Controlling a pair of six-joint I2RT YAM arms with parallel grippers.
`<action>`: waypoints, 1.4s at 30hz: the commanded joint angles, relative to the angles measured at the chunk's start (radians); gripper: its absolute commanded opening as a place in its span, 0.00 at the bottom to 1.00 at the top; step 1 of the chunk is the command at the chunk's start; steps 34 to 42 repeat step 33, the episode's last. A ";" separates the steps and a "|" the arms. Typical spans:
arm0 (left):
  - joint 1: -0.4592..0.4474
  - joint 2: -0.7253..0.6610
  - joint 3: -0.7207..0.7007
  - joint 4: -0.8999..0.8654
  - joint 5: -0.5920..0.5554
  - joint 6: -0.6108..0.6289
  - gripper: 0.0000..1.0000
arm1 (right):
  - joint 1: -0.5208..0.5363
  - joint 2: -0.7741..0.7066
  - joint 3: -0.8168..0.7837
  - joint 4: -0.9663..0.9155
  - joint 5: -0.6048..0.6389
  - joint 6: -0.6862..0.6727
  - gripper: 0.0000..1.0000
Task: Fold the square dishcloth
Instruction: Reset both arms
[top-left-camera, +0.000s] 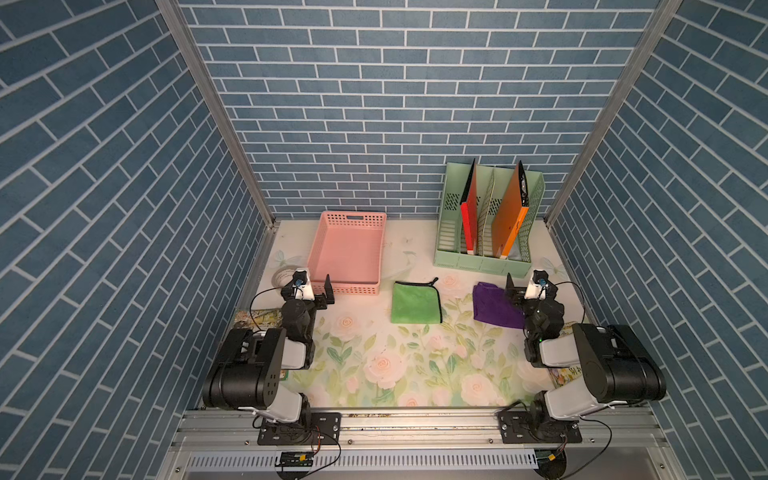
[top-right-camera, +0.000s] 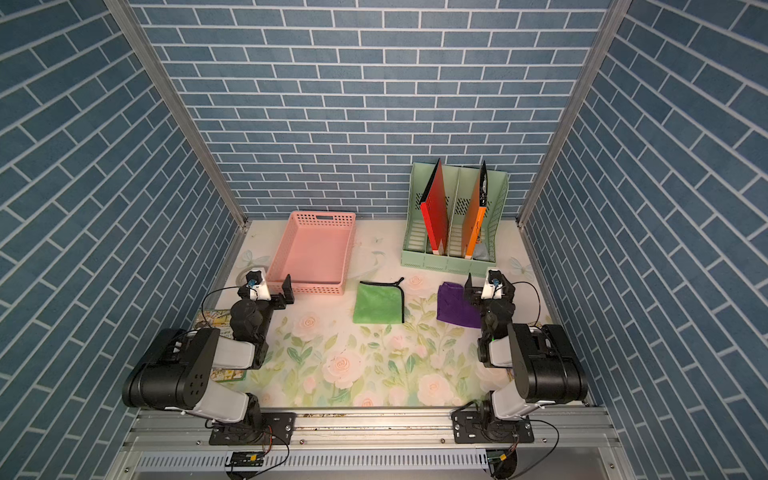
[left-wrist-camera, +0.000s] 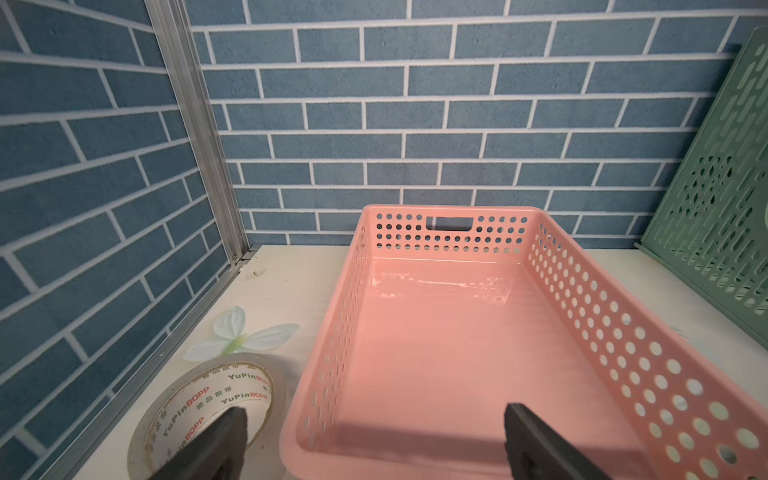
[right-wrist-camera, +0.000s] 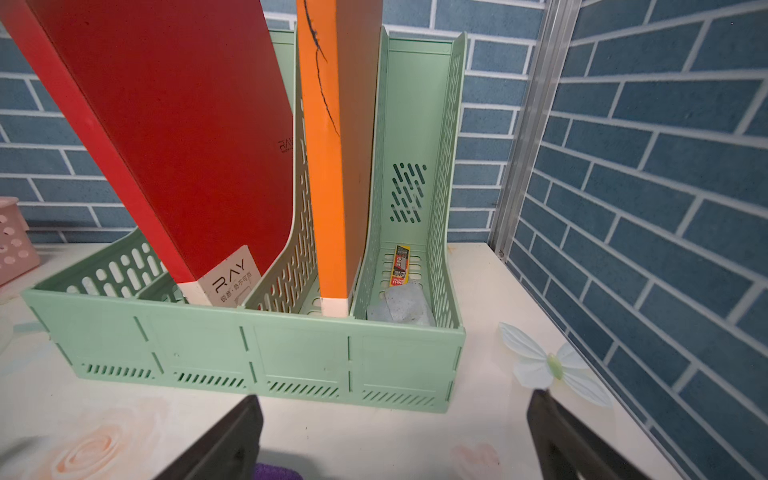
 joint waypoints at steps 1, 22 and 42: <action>-0.004 0.001 -0.009 -0.007 -0.010 0.004 1.00 | 0.001 -0.001 -0.006 -0.052 -0.019 -0.024 1.00; -0.004 0.002 -0.007 -0.009 -0.011 0.004 1.00 | 0.001 -0.003 -0.004 -0.060 -0.026 -0.027 1.00; -0.004 0.001 -0.009 -0.006 -0.009 0.003 1.00 | 0.001 -0.003 -0.004 -0.059 -0.025 -0.027 1.00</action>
